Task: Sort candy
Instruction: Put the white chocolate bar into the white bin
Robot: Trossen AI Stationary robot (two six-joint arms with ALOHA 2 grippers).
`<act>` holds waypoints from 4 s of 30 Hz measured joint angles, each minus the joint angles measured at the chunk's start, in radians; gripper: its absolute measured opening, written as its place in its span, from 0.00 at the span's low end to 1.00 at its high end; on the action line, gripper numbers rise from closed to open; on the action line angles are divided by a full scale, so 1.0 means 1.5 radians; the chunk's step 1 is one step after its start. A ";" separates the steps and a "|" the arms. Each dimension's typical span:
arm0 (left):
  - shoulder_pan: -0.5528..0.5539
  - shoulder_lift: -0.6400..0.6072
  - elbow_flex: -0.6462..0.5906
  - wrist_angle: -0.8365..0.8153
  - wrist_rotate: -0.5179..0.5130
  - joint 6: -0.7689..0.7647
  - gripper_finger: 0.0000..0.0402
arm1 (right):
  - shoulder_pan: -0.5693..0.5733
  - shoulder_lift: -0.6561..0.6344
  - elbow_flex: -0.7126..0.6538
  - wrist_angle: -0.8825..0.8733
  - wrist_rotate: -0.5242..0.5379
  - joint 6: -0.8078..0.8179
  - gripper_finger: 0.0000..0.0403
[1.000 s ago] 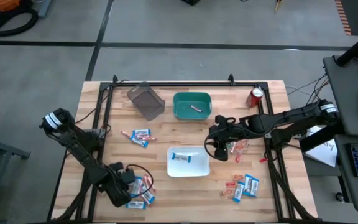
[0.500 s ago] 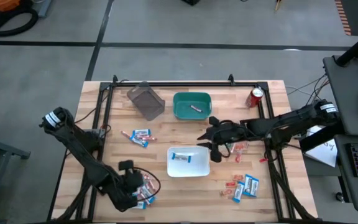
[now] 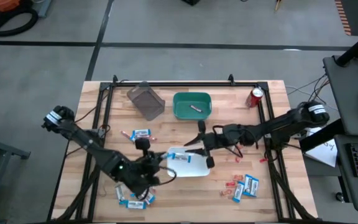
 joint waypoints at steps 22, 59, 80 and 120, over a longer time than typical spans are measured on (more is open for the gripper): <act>0.105 -0.008 -0.052 0.229 0.234 0.002 0.03 | 0.014 0.078 0.044 0.080 0.059 -0.073 0.09; 0.109 -0.005 -0.055 0.149 0.242 -0.018 0.03 | 0.009 0.017 0.049 -0.078 0.112 0.076 0.60; 0.119 -0.002 -0.055 0.251 0.243 0.018 0.03 | 0.005 0.049 0.049 -0.008 0.007 0.085 0.31; -0.010 -0.020 -0.024 -0.266 0.593 -0.422 0.31 | 0.023 0.081 0.233 -0.772 0.060 0.319 0.19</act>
